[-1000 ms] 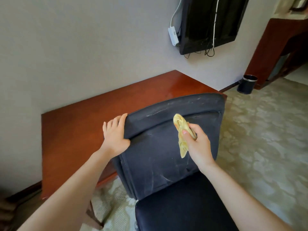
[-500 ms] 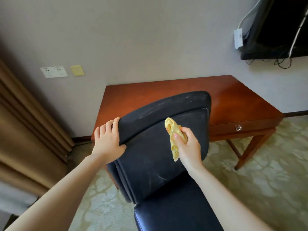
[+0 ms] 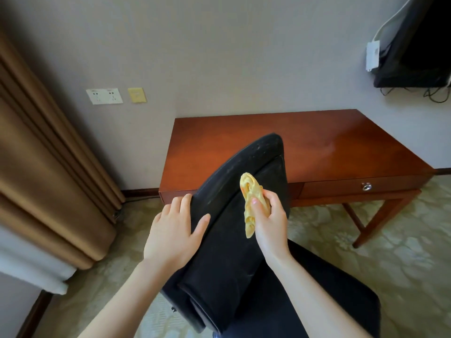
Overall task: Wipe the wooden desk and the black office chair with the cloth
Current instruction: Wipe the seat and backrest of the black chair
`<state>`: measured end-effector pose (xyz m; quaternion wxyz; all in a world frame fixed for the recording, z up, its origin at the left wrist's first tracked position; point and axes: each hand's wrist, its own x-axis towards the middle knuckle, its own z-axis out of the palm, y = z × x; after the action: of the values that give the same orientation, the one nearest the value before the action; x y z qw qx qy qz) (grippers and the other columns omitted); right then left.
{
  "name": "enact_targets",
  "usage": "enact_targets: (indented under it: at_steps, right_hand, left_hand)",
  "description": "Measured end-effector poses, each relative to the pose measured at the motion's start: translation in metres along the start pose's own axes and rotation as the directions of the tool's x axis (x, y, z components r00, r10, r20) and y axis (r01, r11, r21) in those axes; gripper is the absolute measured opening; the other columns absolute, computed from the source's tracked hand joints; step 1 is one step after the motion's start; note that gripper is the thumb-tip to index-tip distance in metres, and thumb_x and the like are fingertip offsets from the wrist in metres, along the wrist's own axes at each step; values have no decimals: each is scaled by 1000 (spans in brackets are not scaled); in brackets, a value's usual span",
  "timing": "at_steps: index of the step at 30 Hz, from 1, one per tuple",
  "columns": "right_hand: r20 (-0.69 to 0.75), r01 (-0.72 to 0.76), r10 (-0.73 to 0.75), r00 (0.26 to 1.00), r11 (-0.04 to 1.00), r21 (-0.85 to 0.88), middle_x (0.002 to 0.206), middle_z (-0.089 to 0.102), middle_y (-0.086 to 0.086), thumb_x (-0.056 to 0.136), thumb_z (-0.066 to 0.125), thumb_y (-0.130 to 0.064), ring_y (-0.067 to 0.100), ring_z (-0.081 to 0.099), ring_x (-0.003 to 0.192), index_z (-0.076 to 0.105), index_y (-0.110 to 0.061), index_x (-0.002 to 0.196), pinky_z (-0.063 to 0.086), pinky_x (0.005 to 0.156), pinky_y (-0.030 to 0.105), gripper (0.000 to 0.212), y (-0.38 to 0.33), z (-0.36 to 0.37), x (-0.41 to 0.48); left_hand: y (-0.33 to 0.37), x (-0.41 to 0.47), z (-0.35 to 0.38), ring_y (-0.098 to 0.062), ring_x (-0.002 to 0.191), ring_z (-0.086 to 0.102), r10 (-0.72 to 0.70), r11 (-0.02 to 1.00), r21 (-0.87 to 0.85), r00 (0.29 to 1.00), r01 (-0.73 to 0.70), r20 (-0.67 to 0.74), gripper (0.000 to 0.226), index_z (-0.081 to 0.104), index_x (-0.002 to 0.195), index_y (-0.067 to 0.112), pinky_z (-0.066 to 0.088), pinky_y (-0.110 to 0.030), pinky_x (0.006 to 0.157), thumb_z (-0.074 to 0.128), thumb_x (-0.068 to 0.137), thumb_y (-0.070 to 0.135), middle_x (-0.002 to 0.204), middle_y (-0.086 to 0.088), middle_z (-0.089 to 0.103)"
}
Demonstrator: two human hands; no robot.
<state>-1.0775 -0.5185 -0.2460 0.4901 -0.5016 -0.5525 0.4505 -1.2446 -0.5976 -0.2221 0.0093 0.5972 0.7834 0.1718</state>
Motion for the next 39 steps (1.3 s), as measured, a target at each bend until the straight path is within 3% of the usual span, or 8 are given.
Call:
enact_targets:
  at_steps: [6, 13, 21, 24, 26, 32, 37, 39]
  right_hand:
    - [-75, -42, 40, 996, 999, -28, 106, 61, -5, 95, 53, -25, 11, 57, 99, 57, -22, 113, 49, 88, 31, 19, 7, -3, 27]
    - [-235, -164, 183, 955, 981, 99, 106, 55, -4, 99, 46, -29, 13, 54, 95, 54, -20, 113, 45, 81, 27, 19, 9, -8, 115]
    - [-96, -240, 244, 965, 969, 57, 116, 53, 0, 100, 40, -33, 18, 54, 97, 45, -26, 126, 45, 78, 31, 28, 4, 1, 208]
    - [-71, -178, 177, 982, 984, -14, 134, 49, 0, 100, 42, -28, 21, 53, 113, 40, -28, 138, 48, 91, 33, 37, 9, 16, 207]
    - [-84, -111, 103, 991, 989, -96, 144, 41, 2, 102, 39, -24, 24, 47, 125, 36, -26, 144, 41, 102, 35, 43, 12, 28, 195]
    - [-16, 197, -198, 980, 978, -68, 131, 55, 1, 96, 50, -24, 21, 43, 124, 55, -18, 132, 34, 108, 39, 36, 13, 60, 110]
    - [52, 433, -431, 901, 900, -46, 121, 60, -1, 87, 64, -17, 3, 36, 115, 64, -16, 120, 18, 106, 11, 32, 13, 78, 20]
    - [52, 472, -471, 881, 882, -7, 118, 60, -2, 85, 66, -17, 6, 40, 112, 66, -15, 115, 20, 106, 12, 30, 17, 82, -7]
  left_hand:
    - [-3, -29, -7, -15, 133, 34, 0, 999, -36, 1000, 0, 1, 71, 17, 152, 17, 32, -32, 107, 27, 94, 57, 147, 3, 38]
    - [2, -49, -7, -12, 135, 34, -43, 999, -1, 999, 43, -26, 68, 18, 152, 24, 30, -30, 108, 31, 93, 55, 150, 7, 36]
    - [7, -47, -5, -8, 120, 47, -140, 986, -102, 989, 135, -46, 73, 20, 146, 46, 35, -22, 83, 27, 74, 61, 141, 18, 43]
    - [8, -45, -6, -8, 118, 48, -159, 982, -106, 986, 154, -40, 75, 20, 145, 48, 33, -22, 80, 29, 71, 59, 140, 21, 42]
    - [7, -43, -6, -6, 120, 45, -156, 983, -105, 987, 151, -45, 78, 22, 145, 47, 32, -21, 81, 29, 68, 60, 138, 26, 38]
    - [6, -41, -8, 1, 116, 41, -158, 971, -185, 987, 149, -34, 82, 26, 143, 48, 32, -22, 83, 31, 61, 54, 131, 34, 32]
    - [5, -43, -7, 4, 111, 41, -147, 975, -180, 986, 132, -74, 86, 33, 143, 42, 36, -20, 76, 33, 58, 49, 128, 31, 35]
    - [5, -42, -7, 3, 112, 42, -120, 983, -150, 987, 103, -107, 85, 40, 142, 34, 33, -12, 73, 35, 58, 46, 126, 29, 38]
